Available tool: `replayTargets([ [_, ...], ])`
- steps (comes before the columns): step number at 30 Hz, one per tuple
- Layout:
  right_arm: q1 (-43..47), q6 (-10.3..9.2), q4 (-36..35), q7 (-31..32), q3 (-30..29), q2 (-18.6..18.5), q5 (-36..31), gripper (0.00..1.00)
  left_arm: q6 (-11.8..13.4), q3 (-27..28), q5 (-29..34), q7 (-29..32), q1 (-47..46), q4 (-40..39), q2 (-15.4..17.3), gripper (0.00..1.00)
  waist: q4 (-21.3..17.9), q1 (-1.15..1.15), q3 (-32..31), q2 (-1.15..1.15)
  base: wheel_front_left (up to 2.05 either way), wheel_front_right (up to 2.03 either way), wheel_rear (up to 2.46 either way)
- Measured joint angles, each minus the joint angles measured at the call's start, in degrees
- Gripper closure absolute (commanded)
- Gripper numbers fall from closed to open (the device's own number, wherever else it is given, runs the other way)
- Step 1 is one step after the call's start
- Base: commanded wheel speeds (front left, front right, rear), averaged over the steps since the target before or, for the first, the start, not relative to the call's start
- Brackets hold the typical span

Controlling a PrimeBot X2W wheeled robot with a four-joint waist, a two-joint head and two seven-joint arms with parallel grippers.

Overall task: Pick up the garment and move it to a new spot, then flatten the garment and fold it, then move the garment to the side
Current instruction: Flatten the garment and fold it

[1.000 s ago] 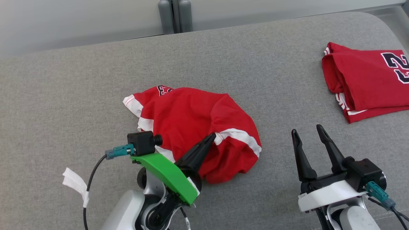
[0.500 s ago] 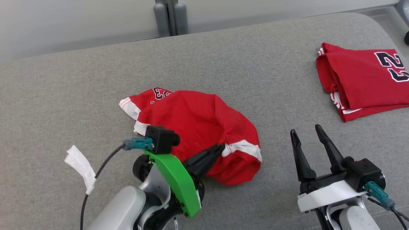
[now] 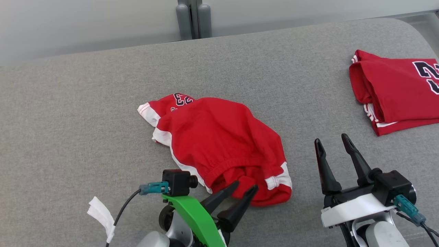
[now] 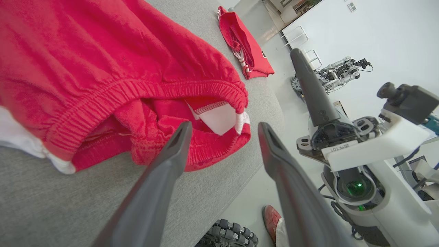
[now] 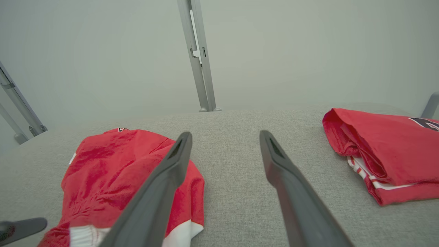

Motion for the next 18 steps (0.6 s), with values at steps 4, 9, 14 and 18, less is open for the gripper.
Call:
replayTargets([
  [4, 0.01, 0.00, 0.03, 0.00, 0.44, 0.08, 0.00, 0.00, -0.01, -0.97, -0.14, 0.57, -0.05, 0.91, -0.51, 0.00, 0.08, 0.00, -0.08, 0.00, 0.00, 0.00, 0.00],
  [9, -0.04, 0.00, -0.20, 0.00, 0.18, -0.22, 0.01, 0.00, -0.21, -3.71, 3.37, -0.53, -1.50, 1.04, -0.81, 0.00, -0.49, 0.00, 0.52, 0.00, 0.00, 0.00, 0.00],
  [14, 0.04, 0.00, -0.86, 0.00, -2.44, -0.67, -0.36, 0.00, -0.56, -8.13, 9.49, -2.64, -5.25, 1.64, -1.15, 0.00, -1.18, 0.00, 1.66, 0.00, 0.00, 0.00, 0.00],
  [18, 0.22, 0.00, -1.42, 0.00, -4.23, -1.24, -0.55, 0.00, -0.63, -11.41, 12.70, -2.90, -7.48, 4.54, -2.40, 0.00, -2.21, 0.00, 2.66, 0.00, 0.00, 0.00, 0.00],
])
